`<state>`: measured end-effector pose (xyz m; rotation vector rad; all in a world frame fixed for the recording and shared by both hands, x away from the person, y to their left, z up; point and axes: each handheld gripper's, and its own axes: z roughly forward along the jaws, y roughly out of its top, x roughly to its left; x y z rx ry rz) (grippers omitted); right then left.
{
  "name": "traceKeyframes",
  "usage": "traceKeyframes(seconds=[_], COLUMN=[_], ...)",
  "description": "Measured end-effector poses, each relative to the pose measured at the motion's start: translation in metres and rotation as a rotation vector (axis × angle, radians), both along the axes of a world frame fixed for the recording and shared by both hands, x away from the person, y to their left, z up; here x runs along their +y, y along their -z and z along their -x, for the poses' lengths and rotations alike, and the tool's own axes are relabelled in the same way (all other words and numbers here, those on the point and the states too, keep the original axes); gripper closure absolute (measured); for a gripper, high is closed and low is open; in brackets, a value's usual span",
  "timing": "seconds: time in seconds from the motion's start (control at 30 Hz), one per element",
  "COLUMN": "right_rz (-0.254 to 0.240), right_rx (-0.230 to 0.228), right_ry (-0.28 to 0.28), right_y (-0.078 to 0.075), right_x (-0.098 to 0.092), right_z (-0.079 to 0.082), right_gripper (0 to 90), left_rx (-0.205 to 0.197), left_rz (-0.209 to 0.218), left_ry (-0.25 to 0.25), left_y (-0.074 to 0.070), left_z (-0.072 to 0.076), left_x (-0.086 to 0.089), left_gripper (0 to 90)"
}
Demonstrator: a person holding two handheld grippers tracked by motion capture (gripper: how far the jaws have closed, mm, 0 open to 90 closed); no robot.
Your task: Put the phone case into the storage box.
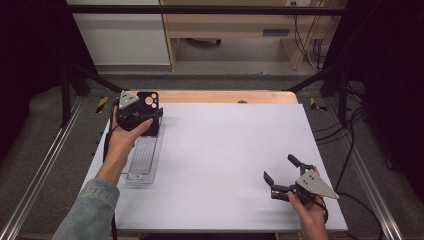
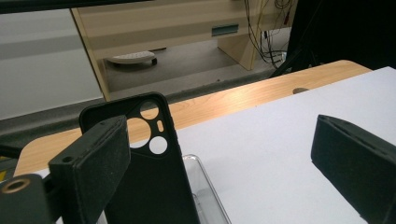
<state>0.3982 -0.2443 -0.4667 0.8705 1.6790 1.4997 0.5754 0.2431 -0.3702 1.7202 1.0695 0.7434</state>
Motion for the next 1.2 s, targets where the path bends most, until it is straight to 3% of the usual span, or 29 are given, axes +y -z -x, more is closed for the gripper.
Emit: traceKeyframes(seconds=[1.2], right_rz=[-0.002], right_rx=[0.008], right_ry=[0.005], right_y=[0.0], right_x=[-0.001], right_z=[0.0], right_gripper=[2.6], left_rx=[-0.055], left_rz=[0.043], left_ry=[0.053], left_y=[-0.003], left_z=[0.017], left_x=[-0.01], left_gripper=[4.2])
